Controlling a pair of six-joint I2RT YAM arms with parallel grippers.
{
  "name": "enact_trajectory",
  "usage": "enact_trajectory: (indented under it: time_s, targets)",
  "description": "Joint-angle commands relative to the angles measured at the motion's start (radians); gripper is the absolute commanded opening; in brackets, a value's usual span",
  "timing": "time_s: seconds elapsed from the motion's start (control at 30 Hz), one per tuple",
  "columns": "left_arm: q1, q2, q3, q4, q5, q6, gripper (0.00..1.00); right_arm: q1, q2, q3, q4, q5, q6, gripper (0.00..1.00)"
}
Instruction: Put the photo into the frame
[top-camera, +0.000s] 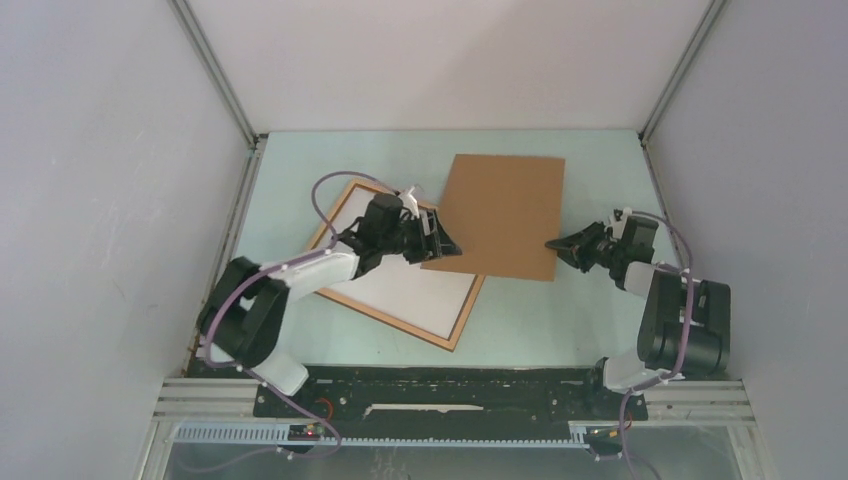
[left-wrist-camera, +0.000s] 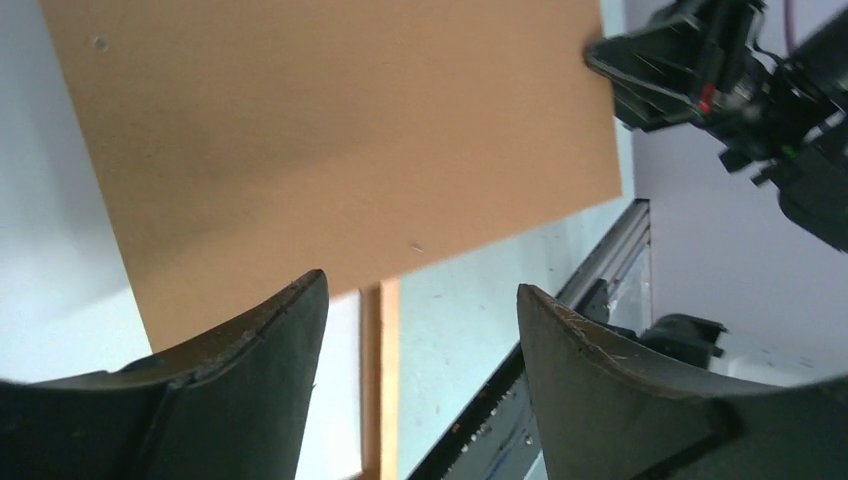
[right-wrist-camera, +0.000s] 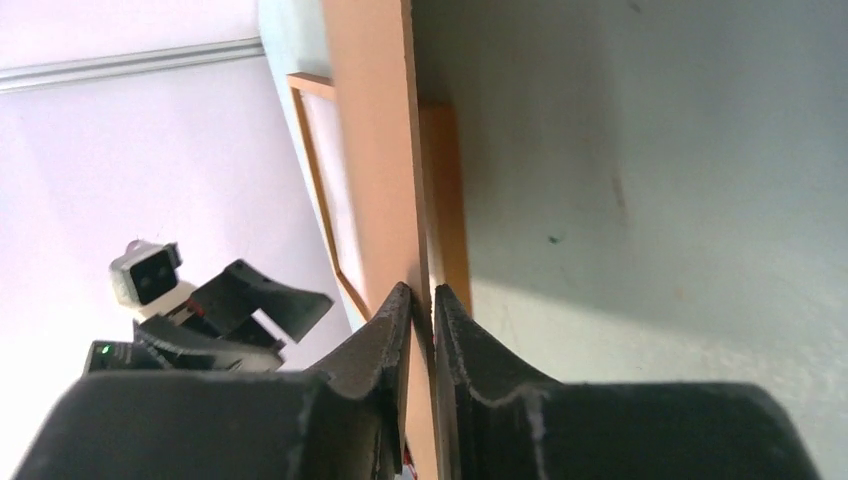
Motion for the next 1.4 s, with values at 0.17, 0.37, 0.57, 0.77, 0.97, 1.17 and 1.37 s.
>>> enact_trajectory:
  time_s: [0.17,0.37,0.57,0.77,0.97,1.17,1.37]
  targets:
    - [0.032,-0.344,0.081,-0.319,-0.083,0.148,0.82,0.065,-0.170,0.284,-0.409,0.039,-0.186,0.07]
    - [0.225,-0.524,-0.035,-0.344,-0.037,0.090,0.87,0.133,-0.240,0.420,-0.563,0.089,-0.252,0.01]
    - [0.533,-0.631,-0.163,-0.336,0.119,0.043,0.90,0.272,-0.244,0.658,-0.772,0.226,-0.377,0.00]
    - [0.780,-0.536,-0.117,-0.449,0.184,0.097,0.91,0.389,-0.208,0.871,-0.928,0.369,-0.519,0.00]
    - [0.903,-0.404,-0.146,-0.433,0.101,0.027,0.94,0.530,-0.116,1.075,-1.029,0.537,-0.639,0.00]
    - [0.924,-0.360,-0.060,-0.447,0.016,0.012,0.94,0.655,-0.014,1.284,-1.129,0.664,-0.736,0.00]
    - [0.924,-0.283,0.047,-0.494,-0.032,0.060,0.94,0.832,0.038,1.323,-1.104,0.817,-0.880,0.00]
